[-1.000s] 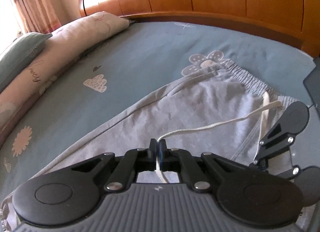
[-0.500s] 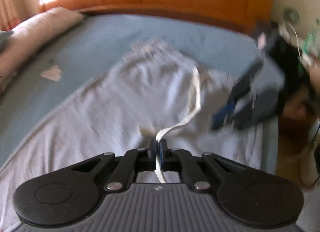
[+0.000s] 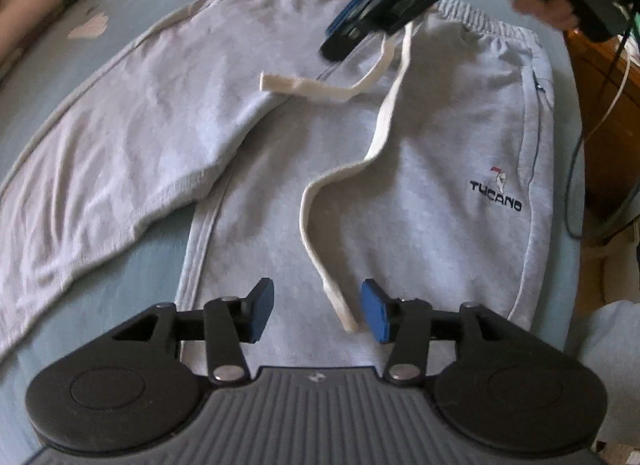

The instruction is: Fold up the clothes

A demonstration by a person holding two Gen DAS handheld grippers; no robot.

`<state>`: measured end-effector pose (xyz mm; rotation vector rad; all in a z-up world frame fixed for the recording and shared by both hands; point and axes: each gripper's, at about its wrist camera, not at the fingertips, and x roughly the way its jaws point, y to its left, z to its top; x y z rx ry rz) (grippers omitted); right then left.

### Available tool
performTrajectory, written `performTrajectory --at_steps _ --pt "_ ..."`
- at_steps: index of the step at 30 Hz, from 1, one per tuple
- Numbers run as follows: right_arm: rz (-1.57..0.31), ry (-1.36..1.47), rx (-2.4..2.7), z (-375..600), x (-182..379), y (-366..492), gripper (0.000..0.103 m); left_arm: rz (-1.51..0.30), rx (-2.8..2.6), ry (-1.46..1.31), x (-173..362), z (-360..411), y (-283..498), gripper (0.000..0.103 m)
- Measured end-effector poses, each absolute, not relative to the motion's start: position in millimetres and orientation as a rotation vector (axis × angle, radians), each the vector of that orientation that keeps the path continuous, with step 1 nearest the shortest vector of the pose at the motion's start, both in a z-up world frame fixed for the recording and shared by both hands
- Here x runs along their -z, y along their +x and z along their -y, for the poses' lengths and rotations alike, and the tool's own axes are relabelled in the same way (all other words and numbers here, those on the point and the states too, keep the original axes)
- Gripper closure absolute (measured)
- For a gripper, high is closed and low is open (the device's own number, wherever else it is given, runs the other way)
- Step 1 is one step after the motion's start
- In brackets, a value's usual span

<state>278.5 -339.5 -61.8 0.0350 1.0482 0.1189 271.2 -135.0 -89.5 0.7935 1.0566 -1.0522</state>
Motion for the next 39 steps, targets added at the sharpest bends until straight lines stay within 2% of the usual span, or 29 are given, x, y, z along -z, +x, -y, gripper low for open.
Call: performTrajectory --at_steps 7,8,9,13,14,17,20,23,27,34,38,39 --pt "-1.109 -0.042 -0.219 311 86 300 0.081 -1.105 0.984 0.701 95 116 270 0.052" --pt "-1.112 -0.057 -0.229 310 86 301 0.094 -1.107 0.972 0.695 95 114 270 0.052" --pt "-1.094 -0.068 -0.232 309 82 300 0.099 -1.109 0.961 0.690 95 112 270 0.052" --pt "-1.037 -0.050 -0.312 306 61 294 0.099 -1.131 0.925 0.668 94 104 271 0.052" --pt "-1.024 -0.052 -0.345 304 56 292 0.097 -1.133 0.913 0.662 95 103 270 0.052" --pt "-1.049 -0.096 -0.427 287 61 287 0.082 -1.144 0.881 0.651 94 97 269 0.052" --pt "-1.078 -0.156 -0.434 272 68 283 0.080 -1.137 0.835 0.629 91 87 268 0.052" --pt "-1.070 -0.093 -0.434 270 60 276 0.067 -1.139 0.775 0.588 89 75 268 0.052" --pt "-1.102 -0.042 -0.474 253 58 267 0.060 -1.155 0.703 0.534 90 52 266 0.052" --pt "-1.165 -0.033 -0.587 192 74 262 0.054 -1.186 0.555 0.463 96 -3 267 0.051" --pt "-1.188 -0.041 -0.613 151 88 270 0.039 -1.205 0.469 0.411 105 -38 274 0.036" --pt "-1.208 -0.051 -0.605 142 94 272 0.039 -1.214 0.457 0.390 108 -45 276 0.034"
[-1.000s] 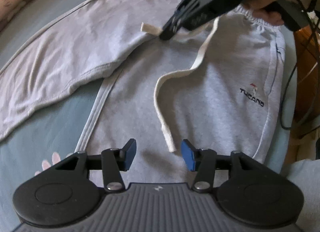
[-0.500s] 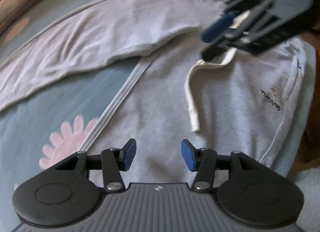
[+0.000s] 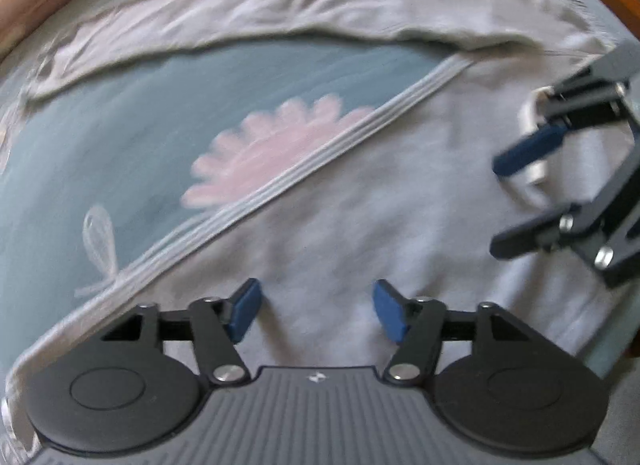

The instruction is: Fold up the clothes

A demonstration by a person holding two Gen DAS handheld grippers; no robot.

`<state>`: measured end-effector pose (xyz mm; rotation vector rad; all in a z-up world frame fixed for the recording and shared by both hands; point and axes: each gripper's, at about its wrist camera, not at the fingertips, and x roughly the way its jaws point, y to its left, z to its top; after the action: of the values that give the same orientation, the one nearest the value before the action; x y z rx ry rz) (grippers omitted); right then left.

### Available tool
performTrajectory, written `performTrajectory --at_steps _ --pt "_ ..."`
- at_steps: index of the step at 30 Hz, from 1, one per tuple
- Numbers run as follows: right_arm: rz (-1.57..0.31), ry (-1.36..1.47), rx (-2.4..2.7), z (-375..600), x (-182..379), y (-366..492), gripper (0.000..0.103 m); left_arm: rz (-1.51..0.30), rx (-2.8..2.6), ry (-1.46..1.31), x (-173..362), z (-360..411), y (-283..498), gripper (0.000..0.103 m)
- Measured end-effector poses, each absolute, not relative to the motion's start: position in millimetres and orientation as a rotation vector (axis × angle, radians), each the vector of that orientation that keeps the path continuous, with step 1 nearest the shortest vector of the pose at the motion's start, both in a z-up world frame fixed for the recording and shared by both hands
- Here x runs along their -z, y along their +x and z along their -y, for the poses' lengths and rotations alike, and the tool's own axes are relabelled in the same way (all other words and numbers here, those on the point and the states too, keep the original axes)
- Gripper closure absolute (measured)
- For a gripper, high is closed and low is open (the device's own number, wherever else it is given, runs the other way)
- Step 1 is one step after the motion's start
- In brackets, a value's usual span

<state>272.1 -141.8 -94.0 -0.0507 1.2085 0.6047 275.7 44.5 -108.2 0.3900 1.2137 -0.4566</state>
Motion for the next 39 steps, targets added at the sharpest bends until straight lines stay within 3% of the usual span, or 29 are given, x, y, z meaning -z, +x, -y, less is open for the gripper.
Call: performTrajectory --at_steps 1,3,5,6,12,15,24,36,39 --pt "-1.229 -0.061 -0.596 133 100 274 0.039 -1.219 0.447 0.366 111 -51 277 0.029" --pt "-1.222 -0.067 -0.587 126 103 274 0.024 -1.222 0.445 0.312 112 -61 279 0.018" --pt "-1.236 -0.058 -0.583 123 104 274 0.019 -1.249 0.417 0.290 117 -67 279 0.001" --pt "-1.242 -0.065 -0.580 122 104 273 0.015 -1.249 0.408 0.288 118 -68 278 0.001" --pt "-1.288 -0.083 -0.540 109 108 275 0.000 -1.215 0.400 0.280 120 -72 270 0.001" --pt "-1.295 -0.092 -0.504 103 110 274 0.000 -1.186 0.404 0.302 116 -76 265 0.001" --pt "-1.296 -0.301 -0.461 76 118 265 0.000 -1.143 0.174 0.170 93 -169 268 0.020" --pt "-1.338 -0.317 -0.421 74 119 271 0.000 -1.164 -0.142 -0.012 113 -302 278 0.019" --pt "-1.345 -0.322 -0.415 75 120 272 0.000 -1.152 -0.150 -0.029 104 -313 279 0.025"
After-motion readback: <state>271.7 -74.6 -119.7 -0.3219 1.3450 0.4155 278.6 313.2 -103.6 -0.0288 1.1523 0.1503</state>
